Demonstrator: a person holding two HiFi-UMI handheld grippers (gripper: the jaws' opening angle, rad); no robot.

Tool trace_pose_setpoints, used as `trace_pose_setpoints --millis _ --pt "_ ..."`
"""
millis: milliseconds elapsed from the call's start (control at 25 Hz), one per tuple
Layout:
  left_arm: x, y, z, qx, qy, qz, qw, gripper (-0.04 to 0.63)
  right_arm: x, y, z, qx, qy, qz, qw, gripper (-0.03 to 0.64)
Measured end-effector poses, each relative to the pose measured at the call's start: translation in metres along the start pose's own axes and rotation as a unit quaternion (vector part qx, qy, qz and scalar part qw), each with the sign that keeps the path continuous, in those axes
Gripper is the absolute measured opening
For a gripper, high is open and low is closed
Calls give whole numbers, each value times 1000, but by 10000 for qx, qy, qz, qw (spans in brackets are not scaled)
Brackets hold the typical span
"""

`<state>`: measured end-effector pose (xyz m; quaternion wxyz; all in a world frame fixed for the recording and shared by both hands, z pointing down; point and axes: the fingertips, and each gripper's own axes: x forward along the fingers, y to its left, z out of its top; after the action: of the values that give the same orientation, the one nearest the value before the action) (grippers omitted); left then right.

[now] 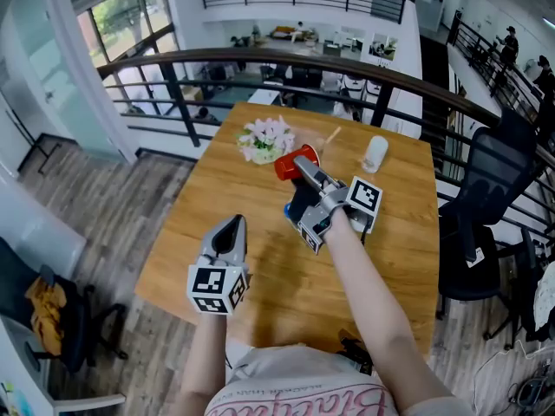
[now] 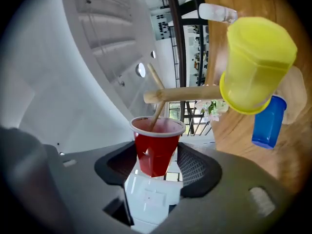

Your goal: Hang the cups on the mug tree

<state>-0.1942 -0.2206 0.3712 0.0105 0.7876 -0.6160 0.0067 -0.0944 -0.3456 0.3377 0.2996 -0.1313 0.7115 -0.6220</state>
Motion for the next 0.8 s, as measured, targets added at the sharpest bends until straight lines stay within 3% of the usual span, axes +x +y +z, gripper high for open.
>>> trace_pose_setpoints --millis 200,400,560,800 --pt "2 -1 -1 9 29 -26 10000 11 0 -4 8 1133 -310 339 9925 253" --pt "-1 1 0 25 34 -13 10000 11 -3 -7 16 2346 -795 924 9644 256" --pt "-2 2 0 32 20 1 10000 11 -6 -15 18 2397 -914 914 9622 267" --pt "-4 3 3 38 -12 6 10000 11 -10 -11 10 2072 -729 724 9729 322"
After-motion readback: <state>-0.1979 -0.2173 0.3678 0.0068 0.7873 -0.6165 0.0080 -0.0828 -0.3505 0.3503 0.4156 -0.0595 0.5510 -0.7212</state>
